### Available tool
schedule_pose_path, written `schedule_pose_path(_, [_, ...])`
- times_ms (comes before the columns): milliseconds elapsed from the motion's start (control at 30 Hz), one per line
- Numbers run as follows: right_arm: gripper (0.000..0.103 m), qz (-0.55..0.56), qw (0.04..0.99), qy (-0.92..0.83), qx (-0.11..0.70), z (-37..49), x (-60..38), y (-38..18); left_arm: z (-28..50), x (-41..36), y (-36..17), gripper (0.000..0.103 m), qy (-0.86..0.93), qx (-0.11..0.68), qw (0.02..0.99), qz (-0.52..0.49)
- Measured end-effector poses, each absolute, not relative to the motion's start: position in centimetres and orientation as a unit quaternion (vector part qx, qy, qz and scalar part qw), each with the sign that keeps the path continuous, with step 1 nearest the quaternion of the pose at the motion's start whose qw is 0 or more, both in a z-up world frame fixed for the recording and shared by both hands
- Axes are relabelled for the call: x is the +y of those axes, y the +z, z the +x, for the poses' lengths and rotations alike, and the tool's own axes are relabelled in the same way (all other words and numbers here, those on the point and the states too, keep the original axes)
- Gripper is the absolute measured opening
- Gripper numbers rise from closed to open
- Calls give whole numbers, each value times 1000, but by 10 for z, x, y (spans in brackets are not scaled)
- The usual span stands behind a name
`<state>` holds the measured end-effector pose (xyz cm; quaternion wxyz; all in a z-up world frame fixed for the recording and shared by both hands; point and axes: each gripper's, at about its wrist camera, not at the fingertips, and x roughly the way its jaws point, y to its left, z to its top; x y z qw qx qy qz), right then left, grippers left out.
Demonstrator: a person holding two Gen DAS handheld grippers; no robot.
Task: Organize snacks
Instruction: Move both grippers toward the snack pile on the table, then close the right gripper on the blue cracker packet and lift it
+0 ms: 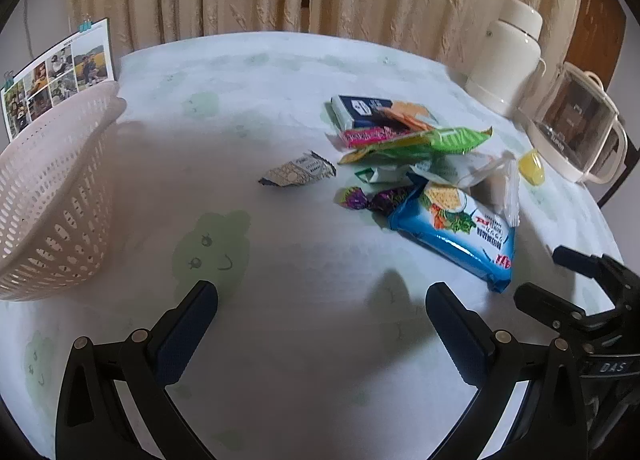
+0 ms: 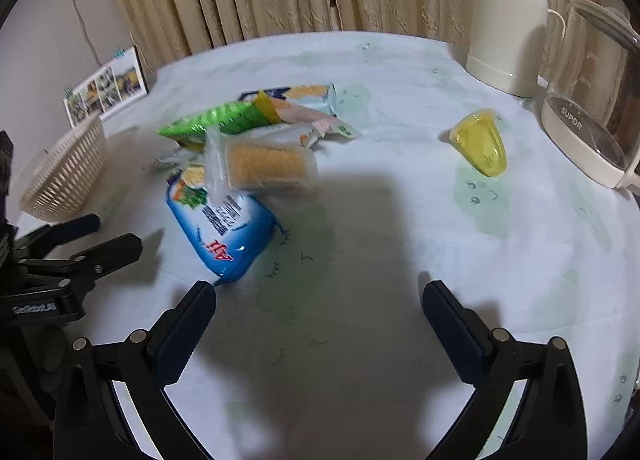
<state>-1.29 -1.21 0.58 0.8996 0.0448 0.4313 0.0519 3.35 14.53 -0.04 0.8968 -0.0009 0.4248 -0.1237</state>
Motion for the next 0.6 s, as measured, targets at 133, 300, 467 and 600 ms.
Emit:
schedule_pose_path(133, [102, 36, 905, 65, 418, -17, -6, 10, 28, 148, 4, 103, -118, 403, 908, -2])
schedule_pose_path(300, [97, -16, 910, 80, 408, -16, 12, 14, 21, 153, 11, 103, -109, 373, 921, -9])
schedule_pose_path(467, [94, -60, 910, 96, 399, -3, 33, 19, 18, 163, 17, 103, -99, 354, 930, -29])
schedule_pose_path(600, [87, -63, 905, 103, 408, 13, 38, 16, 18, 166, 17, 103, -95, 356, 929, -34])
